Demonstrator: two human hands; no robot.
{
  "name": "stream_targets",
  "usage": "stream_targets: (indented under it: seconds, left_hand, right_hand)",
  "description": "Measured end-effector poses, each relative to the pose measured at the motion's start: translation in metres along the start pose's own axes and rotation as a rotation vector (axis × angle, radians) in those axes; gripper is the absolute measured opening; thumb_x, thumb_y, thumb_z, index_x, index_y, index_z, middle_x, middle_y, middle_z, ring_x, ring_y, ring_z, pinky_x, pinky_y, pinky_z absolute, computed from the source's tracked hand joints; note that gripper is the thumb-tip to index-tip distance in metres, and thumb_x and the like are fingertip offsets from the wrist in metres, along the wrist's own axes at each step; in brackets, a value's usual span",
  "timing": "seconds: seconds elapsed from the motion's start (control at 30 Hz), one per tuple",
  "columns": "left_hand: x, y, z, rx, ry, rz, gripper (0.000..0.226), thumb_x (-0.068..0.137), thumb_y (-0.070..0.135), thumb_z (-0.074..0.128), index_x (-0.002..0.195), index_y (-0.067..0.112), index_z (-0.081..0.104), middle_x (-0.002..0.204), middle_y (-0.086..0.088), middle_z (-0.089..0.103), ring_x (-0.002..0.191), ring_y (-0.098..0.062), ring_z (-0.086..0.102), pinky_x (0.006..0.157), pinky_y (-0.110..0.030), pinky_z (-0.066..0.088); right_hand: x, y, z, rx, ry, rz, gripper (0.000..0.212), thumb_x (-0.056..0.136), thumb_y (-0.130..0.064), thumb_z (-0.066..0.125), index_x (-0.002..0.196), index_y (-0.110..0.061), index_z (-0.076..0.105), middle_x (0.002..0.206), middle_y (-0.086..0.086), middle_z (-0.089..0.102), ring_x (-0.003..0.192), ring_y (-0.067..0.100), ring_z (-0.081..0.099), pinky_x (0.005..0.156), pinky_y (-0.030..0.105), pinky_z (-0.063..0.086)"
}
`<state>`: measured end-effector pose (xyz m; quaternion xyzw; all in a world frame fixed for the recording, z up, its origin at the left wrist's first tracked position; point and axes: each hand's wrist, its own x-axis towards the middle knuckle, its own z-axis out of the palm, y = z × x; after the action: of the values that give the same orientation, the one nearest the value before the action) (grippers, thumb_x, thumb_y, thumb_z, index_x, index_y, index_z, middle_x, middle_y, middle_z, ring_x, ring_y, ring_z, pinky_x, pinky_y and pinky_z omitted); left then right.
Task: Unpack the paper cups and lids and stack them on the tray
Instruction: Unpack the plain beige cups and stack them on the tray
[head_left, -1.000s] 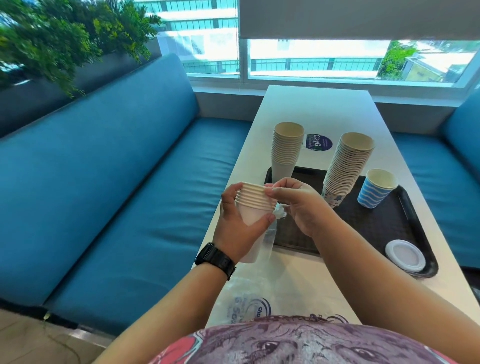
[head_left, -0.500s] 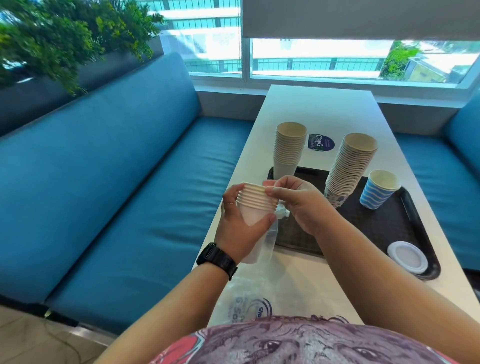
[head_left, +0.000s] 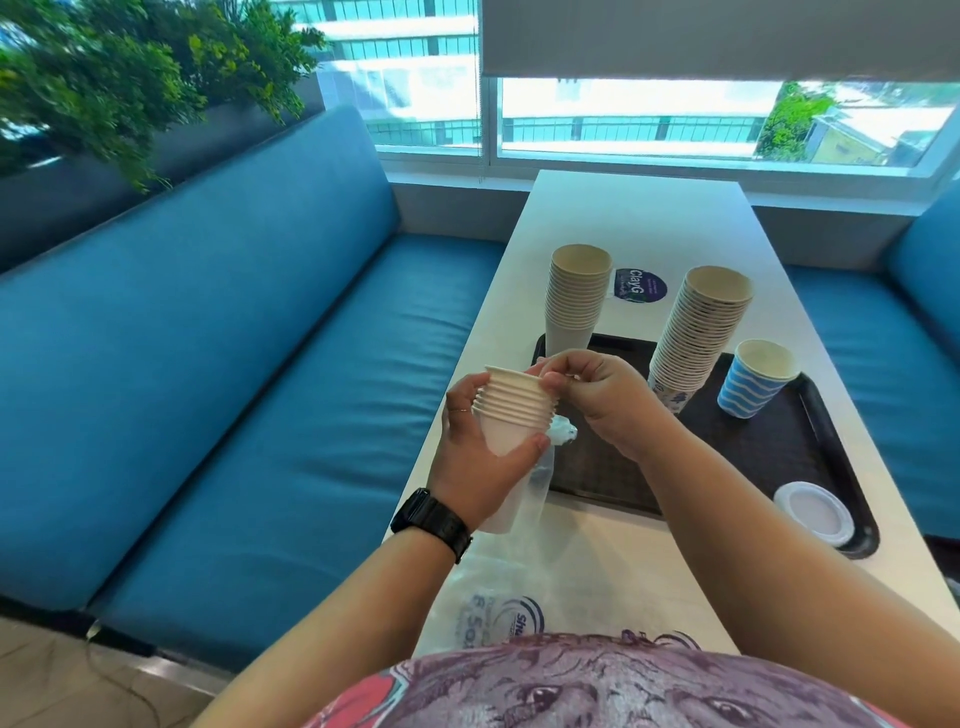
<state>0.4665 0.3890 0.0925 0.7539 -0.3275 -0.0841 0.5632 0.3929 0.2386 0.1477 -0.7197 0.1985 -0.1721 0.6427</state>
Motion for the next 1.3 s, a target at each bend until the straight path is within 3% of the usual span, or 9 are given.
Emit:
stream_targets:
  seconds: [0.1, 0.23, 0.4, 0.53, 0.7, 0.9, 1.03, 1.17, 1.3]
  left_hand:
    - [-0.001, -0.002, 0.000, 0.021, -0.012, -0.008, 0.078, 0.058, 0.058, 0.073, 0.118, 0.056, 0.022, 0.128, -0.004, 0.049, 0.099, -0.022, 0.062, 0.081, -0.046, 0.056]
    - [-0.004, -0.007, 0.002, 0.038, -0.036, -0.011, 0.079, 0.059, 0.058, 0.073, 0.119, 0.055, 0.022, 0.129, -0.003, 0.048, 0.099, -0.022, 0.063, 0.079, -0.046, 0.057]
    - [0.000, -0.010, 0.001, 0.019, -0.044, -0.022, 0.080, 0.060, 0.055, 0.076, 0.111, 0.072, 0.016, 0.131, 0.000, 0.044, 0.104, -0.014, 0.059, 0.086, -0.033, 0.054]
    - [0.004, -0.011, 0.004, 0.041, -0.066, -0.012, 0.088, 0.069, 0.038, 0.083, 0.110, 0.073, 0.014, 0.130, 0.002, 0.042, 0.105, -0.013, 0.058, 0.083, -0.026, 0.051]
    - [0.008, -0.012, 0.007, 0.026, -0.083, -0.021, 0.089, 0.071, 0.035, 0.085, 0.111, 0.071, 0.014, 0.127, 0.007, 0.043, 0.106, -0.010, 0.059, 0.082, -0.019, 0.049]
    - [0.012, -0.012, 0.007, 0.056, -0.076, -0.050, 0.088, 0.072, 0.035, 0.085, 0.112, 0.068, 0.013, 0.128, 0.008, 0.042, 0.102, -0.012, 0.060, 0.073, -0.015, 0.047]
    - [0.014, -0.013, 0.006, 0.050, -0.065, -0.059, 0.084, 0.072, 0.030, 0.086, 0.119, 0.053, 0.020, 0.127, 0.007, 0.043, 0.105, -0.010, 0.058, 0.078, -0.013, 0.047]
    - [0.015, -0.014, 0.006, 0.044, -0.080, -0.074, 0.085, 0.072, 0.029, 0.086, 0.119, 0.054, 0.019, 0.128, 0.007, 0.041, 0.108, -0.013, 0.057, 0.083, -0.019, 0.050]
    - [0.013, -0.013, 0.007, 0.047, -0.084, -0.085, 0.084, 0.072, 0.029, 0.086, 0.119, 0.051, 0.021, 0.129, 0.006, 0.043, 0.107, -0.014, 0.058, 0.078, -0.010, 0.046]
  right_hand:
    - [0.001, -0.009, 0.000, -0.049, 0.109, -0.041, 0.019, 0.091, -0.002, 0.061, 0.077, -0.014, 0.065, 0.086, 0.010, 0.065, 0.076, 0.015, 0.057, 0.078, 0.028, 0.052]
    - [0.011, -0.024, -0.011, -0.262, 0.239, -0.153, 0.021, 0.092, -0.014, 0.063, 0.076, -0.027, 0.063, 0.075, -0.008, 0.062, 0.072, 0.005, 0.051, 0.061, 0.003, 0.038]
    - [0.042, -0.055, -0.026, -0.472, 0.376, -0.268, 0.010, 0.092, -0.021, 0.063, 0.082, -0.020, 0.066, 0.081, -0.003, 0.064, 0.077, 0.013, 0.052, 0.062, 0.019, 0.035]
    - [0.069, -0.090, -0.038, -0.660, 0.520, -0.421, 0.018, 0.095, -0.022, 0.057, 0.101, -0.011, 0.070, 0.103, 0.004, 0.067, 0.092, 0.016, 0.053, 0.078, 0.023, 0.034]
    - [0.103, -0.105, -0.054, -0.838, 0.658, -0.550, 0.023, 0.096, -0.030, 0.056, 0.103, -0.012, 0.069, 0.105, 0.009, 0.064, 0.103, 0.025, 0.053, 0.089, 0.031, 0.041]
    - [0.127, -0.077, -0.063, -1.027, 0.581, -0.517, 0.024, 0.097, -0.028, 0.055, 0.104, -0.009, 0.069, 0.105, 0.012, 0.066, 0.108, 0.031, 0.052, 0.093, 0.036, 0.038]
    - [0.136, -0.050, -0.061, -1.021, 0.487, -0.389, 0.023, 0.098, -0.023, 0.053, 0.107, -0.012, 0.070, 0.107, 0.010, 0.066, 0.111, 0.028, 0.052, 0.092, 0.035, 0.039]
    - [0.134, -0.028, -0.056, -1.025, 0.427, -0.291, 0.024, 0.096, -0.012, 0.050, 0.112, -0.014, 0.068, 0.116, 0.009, 0.064, 0.114, 0.028, 0.052, 0.093, 0.035, 0.040]
    - [0.133, -0.015, -0.057, -1.059, 0.378, -0.249, 0.030, 0.094, -0.007, 0.047, 0.117, -0.013, 0.066, 0.121, 0.012, 0.063, 0.118, 0.030, 0.051, 0.096, 0.037, 0.040]
